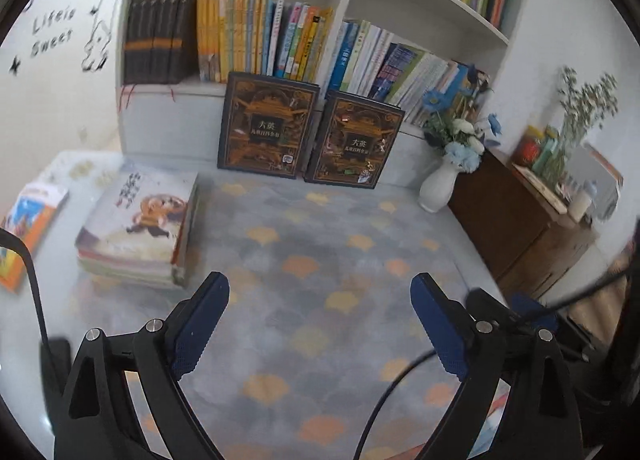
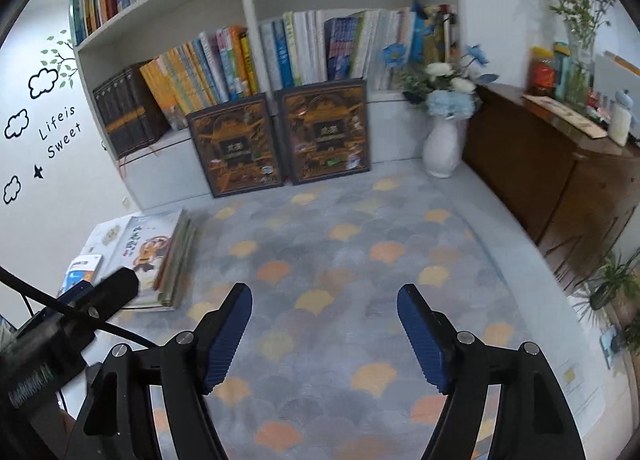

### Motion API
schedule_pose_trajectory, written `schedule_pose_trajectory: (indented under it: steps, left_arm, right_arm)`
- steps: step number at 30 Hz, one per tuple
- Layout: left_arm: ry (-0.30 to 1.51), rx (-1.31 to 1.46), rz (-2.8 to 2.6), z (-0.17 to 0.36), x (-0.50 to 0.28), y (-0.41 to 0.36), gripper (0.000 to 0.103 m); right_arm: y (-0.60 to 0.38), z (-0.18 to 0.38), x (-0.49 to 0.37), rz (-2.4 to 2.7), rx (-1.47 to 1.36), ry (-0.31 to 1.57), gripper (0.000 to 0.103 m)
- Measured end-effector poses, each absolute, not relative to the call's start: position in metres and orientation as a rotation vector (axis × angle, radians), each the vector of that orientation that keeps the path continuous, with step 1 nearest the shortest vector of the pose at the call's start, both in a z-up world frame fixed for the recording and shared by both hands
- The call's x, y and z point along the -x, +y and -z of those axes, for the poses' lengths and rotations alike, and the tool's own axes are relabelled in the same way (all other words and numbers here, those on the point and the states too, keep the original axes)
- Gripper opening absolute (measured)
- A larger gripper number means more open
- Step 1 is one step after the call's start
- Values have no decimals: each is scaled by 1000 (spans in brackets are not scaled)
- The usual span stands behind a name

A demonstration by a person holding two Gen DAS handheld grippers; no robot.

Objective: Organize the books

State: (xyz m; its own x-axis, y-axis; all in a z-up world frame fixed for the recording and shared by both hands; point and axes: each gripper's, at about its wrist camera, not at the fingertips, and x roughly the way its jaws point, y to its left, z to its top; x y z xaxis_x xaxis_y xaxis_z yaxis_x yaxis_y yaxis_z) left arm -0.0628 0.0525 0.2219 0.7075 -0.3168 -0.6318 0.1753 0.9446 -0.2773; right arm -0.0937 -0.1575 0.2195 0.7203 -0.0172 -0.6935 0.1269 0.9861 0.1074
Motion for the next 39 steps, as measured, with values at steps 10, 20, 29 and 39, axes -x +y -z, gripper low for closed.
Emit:
schedule_pose_trajectory:
  steps: [10, 20, 29, 39]
  left_arm:
    - [822, 245, 205, -209, 70, 18, 92]
    - [810, 256, 99, -197, 82, -12, 94]
    - [722, 23, -234, -200, 85, -7, 95]
    - [665, -234, -376, -226, 86, -6, 102]
  right_arm:
    - [-218, -219, 108, 63, -114, 753, 78]
    - [-244, -216, 114, 87, -29, 740, 79]
    - [-248, -217, 115, 45, -10, 722, 87]
    - [-247, -209, 108, 32, -8, 755, 87]
